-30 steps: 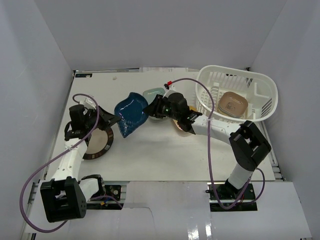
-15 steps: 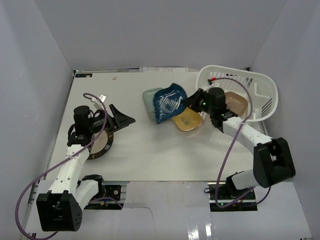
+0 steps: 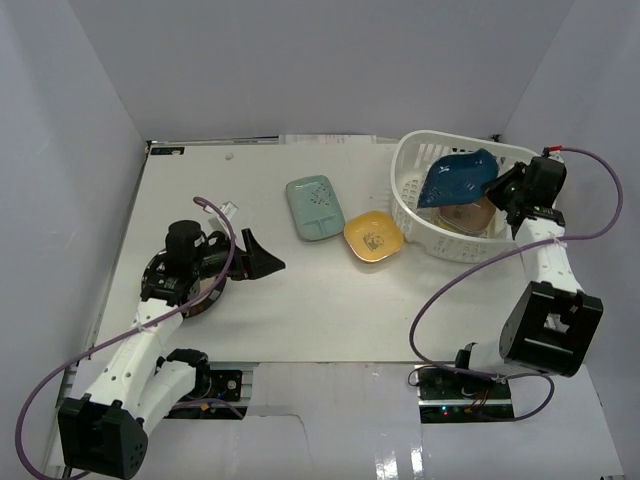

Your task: Place the plates into the plastic bin on the countertop

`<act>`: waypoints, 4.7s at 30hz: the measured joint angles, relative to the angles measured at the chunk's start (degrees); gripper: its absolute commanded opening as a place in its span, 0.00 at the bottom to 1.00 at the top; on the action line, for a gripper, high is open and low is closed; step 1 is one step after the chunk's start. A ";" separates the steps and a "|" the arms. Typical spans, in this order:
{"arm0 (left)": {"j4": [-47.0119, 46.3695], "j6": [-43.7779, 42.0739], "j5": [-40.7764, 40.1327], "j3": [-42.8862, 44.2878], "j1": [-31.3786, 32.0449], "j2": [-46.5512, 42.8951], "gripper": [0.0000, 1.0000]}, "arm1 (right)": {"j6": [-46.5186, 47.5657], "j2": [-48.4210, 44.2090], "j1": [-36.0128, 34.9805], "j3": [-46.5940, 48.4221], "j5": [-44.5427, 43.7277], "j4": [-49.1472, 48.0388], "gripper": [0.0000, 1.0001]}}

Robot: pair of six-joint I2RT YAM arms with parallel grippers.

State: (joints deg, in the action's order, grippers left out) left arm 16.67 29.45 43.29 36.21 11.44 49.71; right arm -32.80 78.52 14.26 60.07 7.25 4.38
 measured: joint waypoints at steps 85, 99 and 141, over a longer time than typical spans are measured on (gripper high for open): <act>-12.66 14.75 -23.34 33.86 4.50 64.78 0.00 | 39.15 17.11 -30.36 9.53 -31.69 7.04 0.30; -10.29 13.90 -24.59 24.94 16.04 37.68 0.00 | 23.91 -11.26 -30.73 -3.08 -12.94 3.30 0.96; 9.66 -2.51 -36.68 7.54 23.30 -8.59 0.98 | -1.16 -2.56 -2.16 -5.33 6.71 -6.38 0.08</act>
State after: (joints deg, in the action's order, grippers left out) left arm 26.33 26.94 6.61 43.75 34.74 41.12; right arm -33.95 75.96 12.10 54.74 13.96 -2.00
